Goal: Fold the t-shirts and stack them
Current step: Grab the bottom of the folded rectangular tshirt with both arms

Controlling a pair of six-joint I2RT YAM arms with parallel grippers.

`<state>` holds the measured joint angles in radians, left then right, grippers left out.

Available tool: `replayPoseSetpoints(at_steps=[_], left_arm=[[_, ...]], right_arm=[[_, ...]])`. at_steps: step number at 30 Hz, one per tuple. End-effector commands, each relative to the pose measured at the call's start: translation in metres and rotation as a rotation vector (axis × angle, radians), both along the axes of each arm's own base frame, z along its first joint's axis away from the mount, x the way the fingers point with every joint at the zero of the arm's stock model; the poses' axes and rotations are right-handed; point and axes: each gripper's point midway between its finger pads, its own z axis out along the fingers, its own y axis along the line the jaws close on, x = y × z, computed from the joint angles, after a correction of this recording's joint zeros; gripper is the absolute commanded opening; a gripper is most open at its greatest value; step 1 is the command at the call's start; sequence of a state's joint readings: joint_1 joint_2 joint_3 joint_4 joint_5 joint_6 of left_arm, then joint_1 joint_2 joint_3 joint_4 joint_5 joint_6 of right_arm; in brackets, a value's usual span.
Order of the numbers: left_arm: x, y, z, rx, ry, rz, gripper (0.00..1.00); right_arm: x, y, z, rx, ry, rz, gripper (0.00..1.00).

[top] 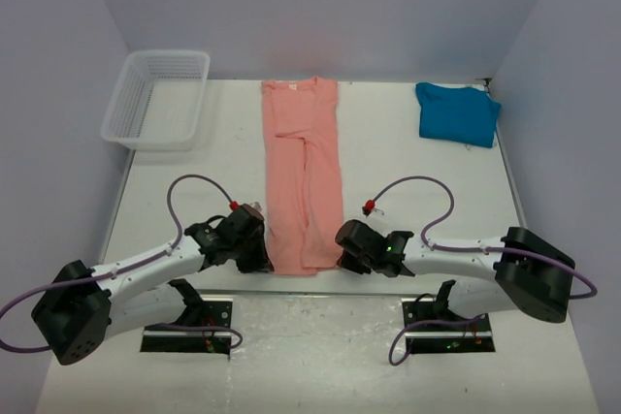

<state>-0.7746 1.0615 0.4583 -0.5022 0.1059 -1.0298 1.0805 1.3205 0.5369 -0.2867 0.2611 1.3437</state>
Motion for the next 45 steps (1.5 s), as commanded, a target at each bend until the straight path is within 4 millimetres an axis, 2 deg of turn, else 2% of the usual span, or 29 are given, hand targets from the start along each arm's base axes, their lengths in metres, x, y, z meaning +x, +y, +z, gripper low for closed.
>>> replayPoseSetpoints(at_steps=[1, 9, 16, 23, 27, 30, 34, 37, 40, 41, 42, 43, 45], left_arm=[[-0.009, 0.016, -0.004, 0.065, 0.034, 0.025, 0.0], [-0.013, 0.025, 0.0, 0.074, 0.023, 0.06, 0.0], [-0.022, 0.031, -0.004, 0.08, 0.047, 0.071, 0.0], [-0.023, 0.027, 0.002, 0.051, 0.043, 0.053, 0.0], [-0.018, 0.016, 0.018, -0.002, 0.007, 0.005, 0.0], [-0.017, 0.014, 0.025, -0.022, -0.014, -0.007, 0.0], [-0.018, 0.011, 0.035, -0.06, -0.061, -0.018, 0.0], [-0.013, 0.011, 0.042, -0.055, -0.123, -0.024, 0.0], [-0.007, 0.012, 0.044, -0.029, -0.154, -0.032, 0.0], [-0.005, 0.012, 0.045, -0.021, -0.161, -0.036, 0.0], [-0.003, 0.012, 0.044, -0.005, -0.164, -0.053, 0.0], [0.006, 0.016, 0.045, 0.036, -0.202, -0.038, 0.0], [0.021, 0.013, 0.059, 0.06, -0.263, -0.051, 0.0]], right_arm=[[-0.017, -0.057, -0.026, -0.24, 0.043, -0.023, 0.0], [-0.024, -0.064, -0.028, -0.253, 0.052, -0.045, 0.0], [-0.03, -0.071, -0.028, -0.266, 0.053, -0.058, 0.0], [-0.031, -0.067, -0.023, -0.273, 0.044, -0.023, 0.0], [-0.033, -0.047, -0.002, -0.263, -0.01, 0.051, 0.0], [-0.042, -0.038, 0.01, -0.262, -0.035, 0.101, 0.0], [-0.054, -0.034, 0.021, -0.288, -0.052, 0.149, 0.0], [-0.053, -0.029, 0.032, -0.304, -0.08, 0.173, 0.0], [-0.045, -0.029, 0.044, -0.333, -0.12, 0.175, 0.0], [-0.041, -0.023, 0.054, -0.324, -0.142, 0.177, 0.0], [-0.034, -0.024, 0.059, -0.352, -0.172, 0.19, 0.0], [-0.029, -0.025, 0.061, -0.369, -0.179, 0.188, 0.0], [-0.013, -0.022, 0.073, -0.365, -0.194, 0.166, 0.0]])
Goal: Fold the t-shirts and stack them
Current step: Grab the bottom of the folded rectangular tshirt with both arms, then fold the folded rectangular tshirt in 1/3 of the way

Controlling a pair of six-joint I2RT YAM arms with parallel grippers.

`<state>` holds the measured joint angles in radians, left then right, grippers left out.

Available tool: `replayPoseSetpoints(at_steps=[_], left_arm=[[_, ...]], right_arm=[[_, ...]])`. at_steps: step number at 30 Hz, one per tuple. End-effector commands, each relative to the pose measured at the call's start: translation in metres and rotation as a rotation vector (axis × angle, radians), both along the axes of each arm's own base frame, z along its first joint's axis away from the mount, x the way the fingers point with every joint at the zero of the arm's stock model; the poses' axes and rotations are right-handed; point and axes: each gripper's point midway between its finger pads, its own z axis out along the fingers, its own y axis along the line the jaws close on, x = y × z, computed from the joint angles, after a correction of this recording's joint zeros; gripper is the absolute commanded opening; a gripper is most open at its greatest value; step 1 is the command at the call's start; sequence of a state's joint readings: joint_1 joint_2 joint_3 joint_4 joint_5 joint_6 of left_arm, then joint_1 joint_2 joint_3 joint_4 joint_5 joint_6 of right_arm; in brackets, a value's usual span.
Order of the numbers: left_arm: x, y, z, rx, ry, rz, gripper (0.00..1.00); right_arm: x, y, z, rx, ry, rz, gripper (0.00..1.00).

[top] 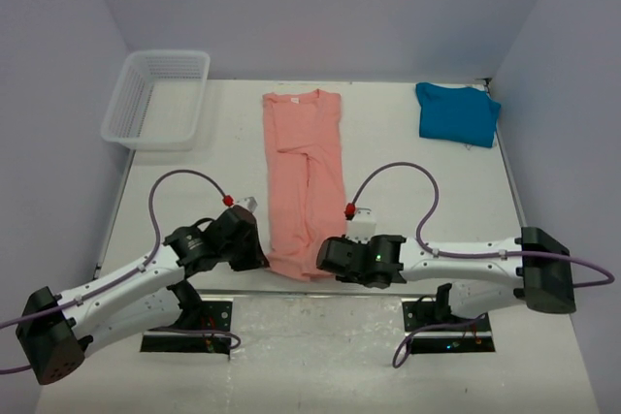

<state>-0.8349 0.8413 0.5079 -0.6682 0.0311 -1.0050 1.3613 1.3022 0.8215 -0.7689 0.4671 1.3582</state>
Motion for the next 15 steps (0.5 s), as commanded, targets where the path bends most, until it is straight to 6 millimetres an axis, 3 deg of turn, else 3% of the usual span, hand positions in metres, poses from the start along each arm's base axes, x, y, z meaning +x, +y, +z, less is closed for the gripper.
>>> replayPoseSetpoints(at_steps=[1, 5, 9, 12, 13, 15], left_arm=[[0.036, 0.008, 0.02, 0.124, -0.152, 0.017, 0.0], [0.079, -0.003, 0.05, 0.181, -0.277, 0.021, 0.0], [0.126, -0.007, 0.055, 0.224, -0.325, 0.042, 0.0], [0.163, -0.003, 0.051, 0.272, -0.33, 0.069, 0.0], [0.174, -0.006, 0.061, 0.269, -0.349, 0.077, 0.0], [0.189, -0.005, 0.055, 0.308, -0.343, 0.073, 0.0]], right_arm=[[0.036, -0.027, 0.018, -0.155, -0.109, 0.0, 0.0], [0.08, -0.022, 0.041, -0.136, -0.158, 0.031, 0.0], [0.131, -0.023, 0.056, -0.14, -0.19, 0.04, 0.0], [0.156, -0.018, 0.054, -0.176, -0.185, 0.114, 0.0], [0.163, -0.013, 0.057, -0.17, -0.188, 0.128, 0.0], [0.178, -0.008, 0.047, -0.167, -0.154, 0.156, 0.0]])
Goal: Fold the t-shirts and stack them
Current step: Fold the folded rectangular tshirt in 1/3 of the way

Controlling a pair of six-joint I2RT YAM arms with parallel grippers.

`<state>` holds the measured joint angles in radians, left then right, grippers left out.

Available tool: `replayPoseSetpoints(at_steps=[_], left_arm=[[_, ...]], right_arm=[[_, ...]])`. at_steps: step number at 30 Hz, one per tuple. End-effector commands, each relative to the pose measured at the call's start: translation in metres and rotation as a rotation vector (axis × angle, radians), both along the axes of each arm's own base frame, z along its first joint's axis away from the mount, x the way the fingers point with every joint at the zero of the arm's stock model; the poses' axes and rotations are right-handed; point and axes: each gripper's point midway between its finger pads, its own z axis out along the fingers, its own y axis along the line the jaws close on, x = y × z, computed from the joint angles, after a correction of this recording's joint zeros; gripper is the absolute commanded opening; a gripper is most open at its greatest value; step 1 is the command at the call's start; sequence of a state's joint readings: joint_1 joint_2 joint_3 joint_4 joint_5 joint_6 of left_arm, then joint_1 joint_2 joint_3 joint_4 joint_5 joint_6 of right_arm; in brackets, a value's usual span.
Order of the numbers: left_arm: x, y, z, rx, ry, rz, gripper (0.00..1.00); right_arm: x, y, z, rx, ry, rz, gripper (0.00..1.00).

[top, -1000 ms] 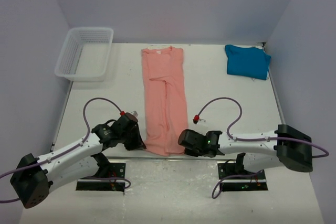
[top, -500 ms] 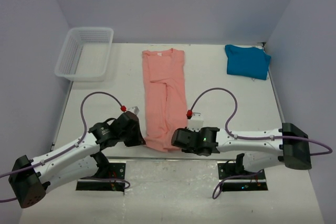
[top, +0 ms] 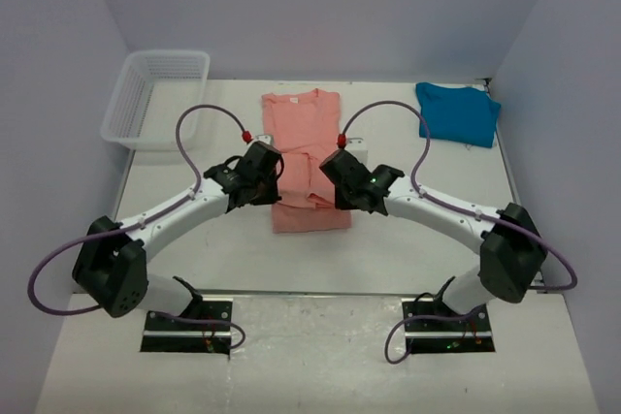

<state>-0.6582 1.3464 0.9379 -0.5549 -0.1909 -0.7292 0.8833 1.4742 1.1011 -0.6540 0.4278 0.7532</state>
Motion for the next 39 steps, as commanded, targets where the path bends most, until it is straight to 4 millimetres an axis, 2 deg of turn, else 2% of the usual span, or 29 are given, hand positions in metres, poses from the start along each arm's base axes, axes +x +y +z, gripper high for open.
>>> replayPoseSetpoints(at_steps=[1, 3, 5, 6, 7, 11, 16, 17, 22, 23, 26, 29, 30, 31, 32, 33, 34, 36, 37, 38, 39], left_arm=[[0.045, 0.005, 0.022, 0.075, -0.116, 0.003, 0.0], [0.057, 0.003, 0.016, 0.085, -0.112, 0.001, 0.0], [0.068, 0.0, 0.018, 0.085, -0.119, -0.002, 0.0], [0.073, 0.002, 0.01, 0.096, -0.101, 0.006, 0.0], [0.078, -0.001, 0.011, 0.089, -0.103, 0.002, 0.0], [0.09, 0.004, 0.002, 0.081, -0.091, 0.029, 0.0], [0.101, 0.005, -0.022, 0.093, -0.058, 0.046, 0.0], [0.102, 0.004, -0.029, 0.103, -0.05, 0.042, 0.0], [0.131, 0.008, -0.023, 0.157, -0.157, 0.056, 0.0], [0.135, 0.007, -0.026, 0.172, -0.153, 0.047, 0.0], [0.16, 0.007, -0.01, 0.206, -0.24, 0.061, 0.0], [0.172, 0.005, -0.002, 0.209, -0.277, 0.053, 0.02], [0.179, 0.0, 0.007, 0.194, -0.294, 0.045, 0.05], [0.182, -0.001, 0.008, 0.2, -0.296, 0.038, 0.2], [0.185, -0.001, 0.004, 0.208, -0.291, 0.046, 0.31], [0.19, 0.0, 0.015, 0.2, -0.323, 0.072, 0.55], [0.192, 0.002, 0.014, 0.202, -0.336, 0.089, 0.64], [0.195, 0.011, 0.028, 0.217, -0.396, 0.135, 0.77], [0.2, 0.016, 0.039, 0.231, -0.441, 0.159, 0.84], [0.203, 0.027, 0.056, 0.268, -0.484, 0.216, 0.85], [0.201, 0.031, 0.066, 0.286, -0.503, 0.23, 0.86]], right_arm=[[0.029, 0.01, 0.004, -0.044, -0.013, 0.127, 0.0], [0.04, 0.012, -0.006, -0.057, 0.016, 0.139, 0.0], [0.05, 0.016, -0.006, -0.046, 0.023, 0.144, 0.0], [0.055, 0.018, -0.007, -0.045, 0.023, 0.153, 0.0], [0.059, 0.022, -0.011, -0.045, 0.034, 0.161, 0.0], [0.074, 0.022, -0.02, -0.05, 0.058, 0.16, 0.0], [0.09, 0.027, -0.028, -0.065, 0.074, 0.188, 0.0], [0.093, 0.027, -0.035, -0.074, 0.086, 0.189, 0.0], [0.125, 0.024, -0.039, -0.071, 0.066, 0.175, 0.0], [0.129, 0.031, -0.044, -0.043, 0.072, 0.202, 0.0], [0.15, 0.037, -0.041, -0.048, 0.04, 0.212, 0.0], [0.159, 0.04, -0.041, -0.044, 0.051, 0.222, 0.0], [0.163, 0.038, -0.046, -0.069, 0.062, 0.21, 0.03], [0.17, 0.043, -0.036, -0.061, 0.04, 0.213, 0.11], [0.174, 0.042, -0.034, -0.069, 0.026, 0.213, 0.3], [0.181, 0.04, -0.027, -0.077, -0.001, 0.202, 0.58], [0.187, 0.039, -0.023, -0.081, -0.021, 0.202, 0.63], [0.199, 0.035, -0.009, -0.092, -0.06, 0.2, 0.71], [0.214, 0.032, 0.01, -0.093, -0.108, 0.188, 0.76], [0.216, 0.025, 0.02, -0.132, -0.122, 0.191, 0.78], [0.221, 0.014, 0.05, -0.163, -0.185, 0.153, 0.8]])
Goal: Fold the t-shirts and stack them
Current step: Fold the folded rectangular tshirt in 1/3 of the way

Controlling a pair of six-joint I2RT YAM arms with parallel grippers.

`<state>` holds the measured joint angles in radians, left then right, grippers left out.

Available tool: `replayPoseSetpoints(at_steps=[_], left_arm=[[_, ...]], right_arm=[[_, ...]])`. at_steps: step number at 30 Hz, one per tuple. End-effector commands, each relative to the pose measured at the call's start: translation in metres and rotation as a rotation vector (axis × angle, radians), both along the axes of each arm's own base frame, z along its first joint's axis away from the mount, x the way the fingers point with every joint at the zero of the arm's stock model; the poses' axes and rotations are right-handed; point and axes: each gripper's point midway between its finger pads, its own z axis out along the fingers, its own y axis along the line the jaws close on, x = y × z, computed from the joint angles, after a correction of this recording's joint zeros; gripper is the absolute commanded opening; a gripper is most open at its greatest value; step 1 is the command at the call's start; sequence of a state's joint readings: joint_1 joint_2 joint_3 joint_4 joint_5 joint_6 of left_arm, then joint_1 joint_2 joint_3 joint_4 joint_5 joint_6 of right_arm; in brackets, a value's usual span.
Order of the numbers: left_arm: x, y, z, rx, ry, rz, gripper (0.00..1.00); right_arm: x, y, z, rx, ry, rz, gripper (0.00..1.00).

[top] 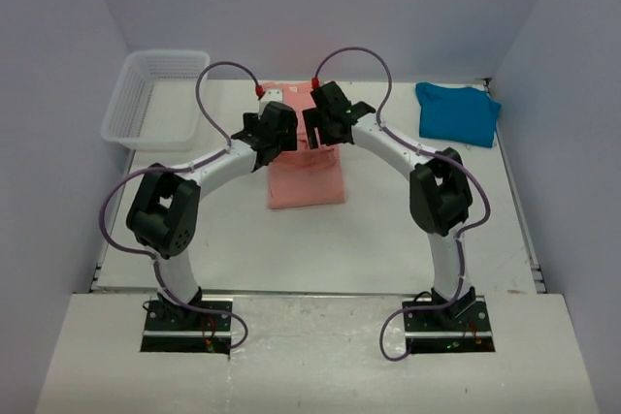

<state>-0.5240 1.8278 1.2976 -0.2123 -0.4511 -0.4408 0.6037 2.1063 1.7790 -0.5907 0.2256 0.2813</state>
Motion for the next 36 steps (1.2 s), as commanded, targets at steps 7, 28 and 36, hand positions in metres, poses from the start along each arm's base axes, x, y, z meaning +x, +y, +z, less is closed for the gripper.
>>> replayPoseSetpoints(at_steps=[7, 28, 36], left_arm=[[-0.037, -0.008, 0.071, -0.146, -0.129, -0.034, 0.82], [-0.04, -0.122, -0.015, -0.645, 0.162, -0.567, 0.0], [-0.018, -0.124, -0.043, -0.739, 0.194, -0.622, 0.0]], right_arm=[[-0.03, -0.05, 0.086, 0.001, -0.138, -0.03, 0.97], [-0.101, 0.009, -0.005, 0.46, 0.281, 0.102, 0.0], [-0.11, 0.011, -0.019, 0.482, 0.342, 0.117, 0.0]])
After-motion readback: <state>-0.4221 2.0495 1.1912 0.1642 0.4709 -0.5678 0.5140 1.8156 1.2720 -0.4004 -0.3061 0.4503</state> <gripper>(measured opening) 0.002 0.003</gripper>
